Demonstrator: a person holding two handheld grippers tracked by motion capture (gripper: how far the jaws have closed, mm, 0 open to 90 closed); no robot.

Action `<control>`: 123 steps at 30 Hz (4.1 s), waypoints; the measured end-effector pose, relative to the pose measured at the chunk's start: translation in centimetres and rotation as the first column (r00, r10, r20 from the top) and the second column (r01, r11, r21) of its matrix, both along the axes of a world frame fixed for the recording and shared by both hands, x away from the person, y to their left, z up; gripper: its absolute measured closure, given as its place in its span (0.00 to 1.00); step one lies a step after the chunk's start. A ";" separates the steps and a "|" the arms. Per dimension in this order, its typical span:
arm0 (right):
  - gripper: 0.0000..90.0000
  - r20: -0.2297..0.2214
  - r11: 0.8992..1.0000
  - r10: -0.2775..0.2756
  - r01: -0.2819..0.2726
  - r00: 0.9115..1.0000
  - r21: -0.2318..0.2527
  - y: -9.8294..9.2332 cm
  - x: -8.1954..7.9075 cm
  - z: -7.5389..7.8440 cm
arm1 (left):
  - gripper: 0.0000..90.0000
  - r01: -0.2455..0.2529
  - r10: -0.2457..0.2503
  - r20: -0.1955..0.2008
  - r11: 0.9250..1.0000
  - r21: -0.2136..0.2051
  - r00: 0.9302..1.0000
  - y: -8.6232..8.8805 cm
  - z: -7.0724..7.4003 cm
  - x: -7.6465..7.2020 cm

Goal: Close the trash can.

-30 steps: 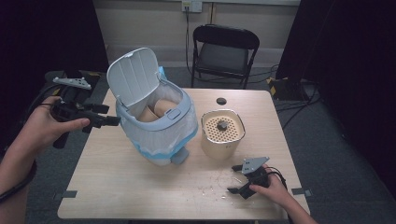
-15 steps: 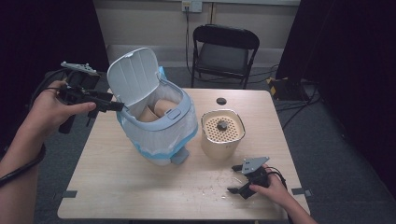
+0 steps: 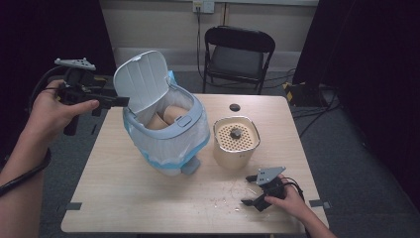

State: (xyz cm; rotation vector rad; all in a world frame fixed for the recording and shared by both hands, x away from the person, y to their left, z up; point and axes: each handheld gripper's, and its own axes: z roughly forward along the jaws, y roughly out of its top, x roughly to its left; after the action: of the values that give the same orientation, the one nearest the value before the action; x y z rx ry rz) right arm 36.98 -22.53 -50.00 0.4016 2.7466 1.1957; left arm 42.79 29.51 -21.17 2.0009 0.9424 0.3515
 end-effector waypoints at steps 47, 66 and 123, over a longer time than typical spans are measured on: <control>0.15 0.000 1.000 0.000 0.000 1.000 0.000 0.0 0.0 0.0 | 0.85 0.195 -0.199 -0.212 0.980 -0.038 0.957 -5.7 0.7 -0.5; 0.15 0.000 1.000 0.000 0.000 1.000 0.000 0.0 0.0 0.0 | 1.00 0.065 -0.054 -0.187 0.997 0.052 0.981 -8.3 -1.2 1.1; 0.15 0.001 1.000 -0.009 0.009 1.000 0.002 0.0 -0.1 0.0 | 0.19 0.085 -0.085 -0.088 0.996 -0.002 0.993 -5.0 -2.6 -4.9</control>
State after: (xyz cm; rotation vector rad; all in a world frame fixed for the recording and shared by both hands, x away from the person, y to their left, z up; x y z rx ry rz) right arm 36.90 -22.54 -50.02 0.4126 2.7403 1.1958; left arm 37.85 24.54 -23.79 2.0655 0.9082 0.2187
